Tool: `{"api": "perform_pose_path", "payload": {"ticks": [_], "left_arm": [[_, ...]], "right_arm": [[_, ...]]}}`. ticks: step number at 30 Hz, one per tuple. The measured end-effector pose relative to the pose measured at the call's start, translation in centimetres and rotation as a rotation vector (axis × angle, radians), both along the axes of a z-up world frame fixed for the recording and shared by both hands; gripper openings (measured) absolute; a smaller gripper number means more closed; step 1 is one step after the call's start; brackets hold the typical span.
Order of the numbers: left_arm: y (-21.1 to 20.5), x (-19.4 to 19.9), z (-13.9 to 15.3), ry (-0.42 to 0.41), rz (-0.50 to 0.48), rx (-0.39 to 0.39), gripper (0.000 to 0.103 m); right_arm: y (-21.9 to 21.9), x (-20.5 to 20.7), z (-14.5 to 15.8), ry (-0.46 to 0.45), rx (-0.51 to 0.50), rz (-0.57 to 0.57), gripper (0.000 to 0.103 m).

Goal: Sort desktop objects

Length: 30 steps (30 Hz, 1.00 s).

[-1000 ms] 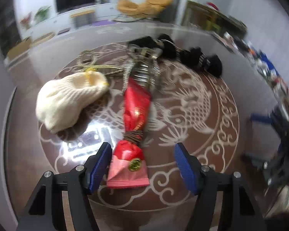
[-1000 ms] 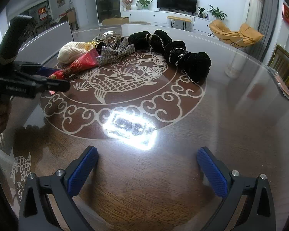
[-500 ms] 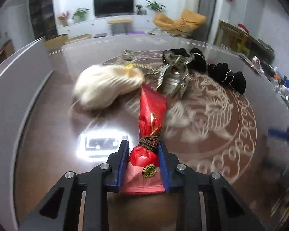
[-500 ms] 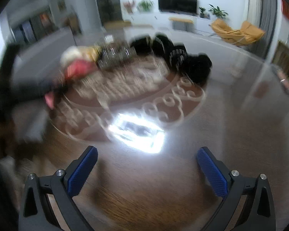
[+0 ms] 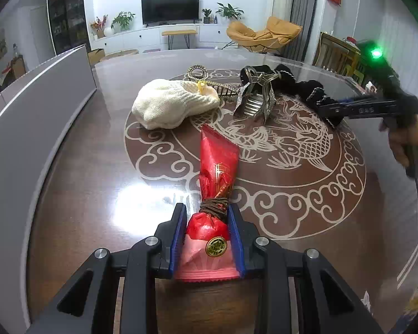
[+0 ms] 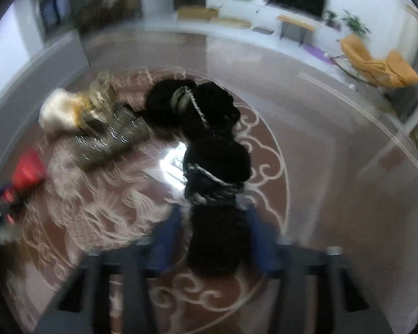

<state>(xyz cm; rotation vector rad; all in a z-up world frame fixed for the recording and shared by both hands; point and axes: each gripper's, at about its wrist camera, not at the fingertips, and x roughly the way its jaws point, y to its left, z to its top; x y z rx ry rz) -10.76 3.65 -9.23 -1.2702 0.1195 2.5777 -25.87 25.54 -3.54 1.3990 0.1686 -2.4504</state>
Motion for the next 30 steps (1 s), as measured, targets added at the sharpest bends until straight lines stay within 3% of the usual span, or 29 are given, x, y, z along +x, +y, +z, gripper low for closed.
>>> {"api": "perform_pose_path", "payload": {"ticks": [1,4,8,9,10,11,12,14,18,22,24,30], "left_arm": [[-0.1,0.0,0.0,-0.001,0.001,0.006,0.03],[-0.3,-0.1,0.0,-0.003,0.005,0.022,0.03],[-0.1,0.0,0.0,-0.001,0.005,0.001,0.031],[0.0,0.0,0.0,0.0,0.004,-0.009,0.032],[0.3,0.0,-0.1,0.003,-0.002,-0.027,0.034],[0.6,0.0,-0.1,0.004,-0.007,-0.043,0.048],[0.9,0.0,-0.2,0.002,-0.009,-0.064,0.076],[1.6,0.1,-0.3,0.013,-0.005,-0.124,0.099],[2.6,0.4,-0.4,0.019,-0.028,-0.166,0.101],[1.9,-0.2,-0.6,-0.017,-0.014,-0.128,0.103],[1.6,-0.5,-0.7,-0.034,-0.013,-0.103,0.103],[1.3,-0.7,-0.8,-0.056,-0.01,-0.073,0.103]], "right_arm": [[-0.1,1.1,0.1,-0.013,-0.067,-0.024,0.031],[-2.7,6.5,0.2,-0.002,-0.102,-0.004,0.031],[-6.4,15.8,0.0,0.082,-0.004,0.002,0.034],[-7.0,17.3,-0.1,0.106,0.022,-0.009,0.042],[-7.4,18.6,-0.2,0.132,0.049,-0.016,0.06],[-7.7,19.6,-0.3,0.159,0.069,-0.015,0.071],[-8.3,20.5,-0.4,0.192,0.103,-0.016,0.089],[-8.6,20.8,-0.6,0.211,0.149,-0.008,0.093],[-7.5,19.4,-1.0,0.146,0.084,-0.048,0.094],[-5.9,18.2,-1.3,0.103,0.013,-0.098,0.097],[-6.2,18.0,-1.6,0.095,0.028,-0.09,0.103],[-6.7,17.5,-1.8,0.093,0.039,-0.08,0.103]]}}
